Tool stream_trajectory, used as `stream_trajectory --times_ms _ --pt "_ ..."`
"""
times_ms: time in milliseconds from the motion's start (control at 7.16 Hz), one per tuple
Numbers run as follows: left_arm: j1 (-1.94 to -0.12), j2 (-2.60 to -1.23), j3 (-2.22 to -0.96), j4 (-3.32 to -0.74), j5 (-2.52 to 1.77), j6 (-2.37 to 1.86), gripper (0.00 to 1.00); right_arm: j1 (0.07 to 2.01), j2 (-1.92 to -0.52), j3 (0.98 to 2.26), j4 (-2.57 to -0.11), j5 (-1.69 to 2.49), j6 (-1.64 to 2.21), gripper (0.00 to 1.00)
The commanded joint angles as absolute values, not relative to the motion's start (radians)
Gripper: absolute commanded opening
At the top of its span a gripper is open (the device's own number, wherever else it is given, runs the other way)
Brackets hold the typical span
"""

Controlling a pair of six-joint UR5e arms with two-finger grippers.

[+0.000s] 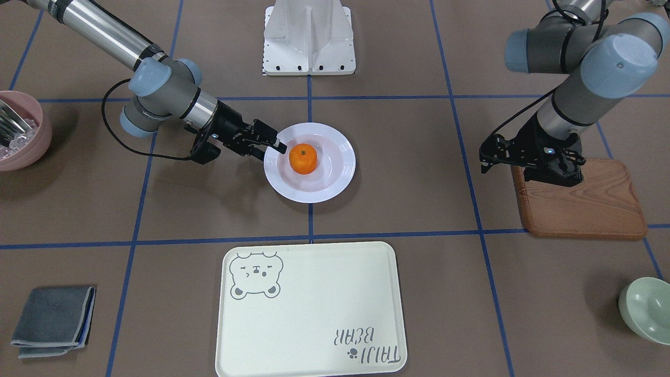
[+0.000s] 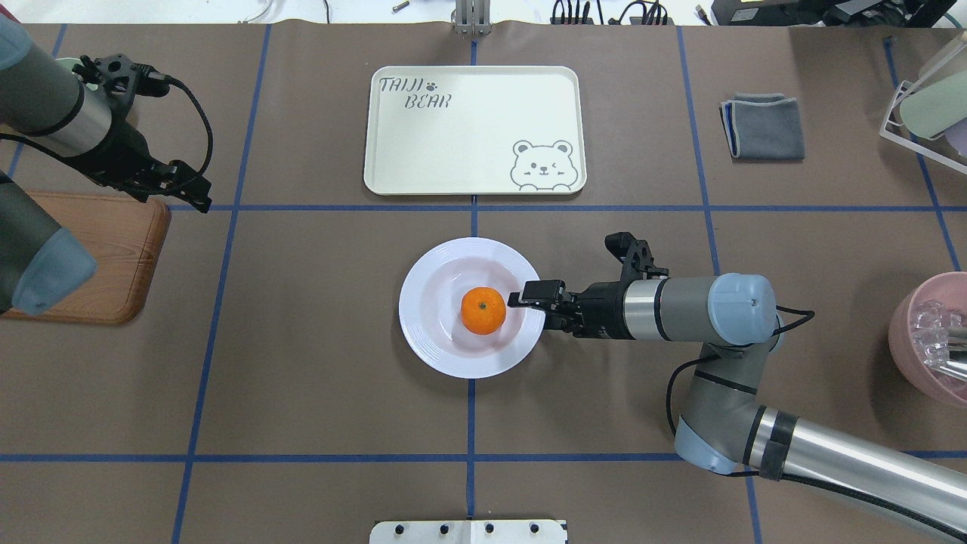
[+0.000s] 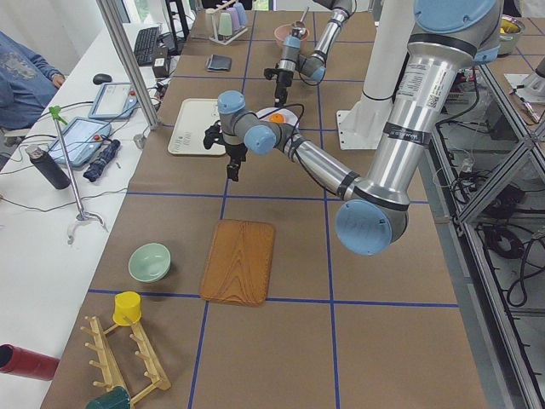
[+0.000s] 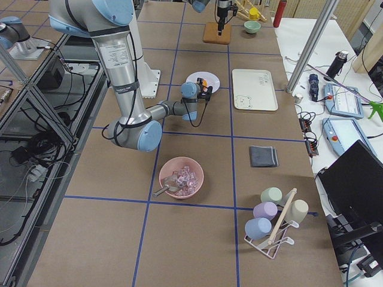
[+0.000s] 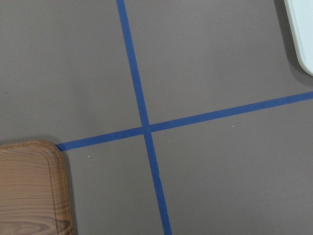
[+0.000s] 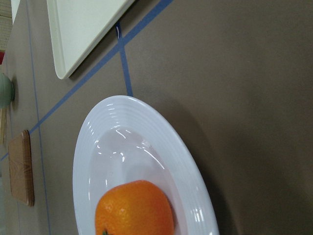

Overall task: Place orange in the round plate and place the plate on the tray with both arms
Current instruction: 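Grip the plate rim with the right gripper and slide it onto the bear tray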

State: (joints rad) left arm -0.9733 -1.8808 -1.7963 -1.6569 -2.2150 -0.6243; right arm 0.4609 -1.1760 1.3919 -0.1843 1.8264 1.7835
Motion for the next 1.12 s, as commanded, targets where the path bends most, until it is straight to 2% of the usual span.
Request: stream_trajectory --times_ms 0,140,279,419,699,978 --pt "-0.974 -1.872 -1.812 -1.655 -2.215 -0.624 0.98 0.457 -1.170 1.387 -0.184 1.825 1.784 0.75" --pt "-0.977 -1.867 -1.816 -1.655 -2.215 -0.624 0.98 0.456 -1.170 1.387 -0.186 1.825 1.784 0.69" --pt "-0.980 -1.867 -1.818 -1.655 -2.215 -0.624 0.98 0.454 -1.169 1.387 -0.186 1.825 1.786 0.56" --pt "-0.982 -1.865 -1.819 -1.655 -2.215 -0.624 0.98 0.454 -1.161 1.388 -0.186 1.825 1.793 0.40" --pt "-0.988 -1.856 -1.825 -1.655 -2.214 -0.624 0.98 0.456 -1.147 1.390 -0.184 1.825 1.810 0.01" --pt "-0.988 -1.856 -1.819 -1.655 -2.214 -0.624 0.98 0.465 -1.126 1.397 -0.184 1.825 1.812 0.00"
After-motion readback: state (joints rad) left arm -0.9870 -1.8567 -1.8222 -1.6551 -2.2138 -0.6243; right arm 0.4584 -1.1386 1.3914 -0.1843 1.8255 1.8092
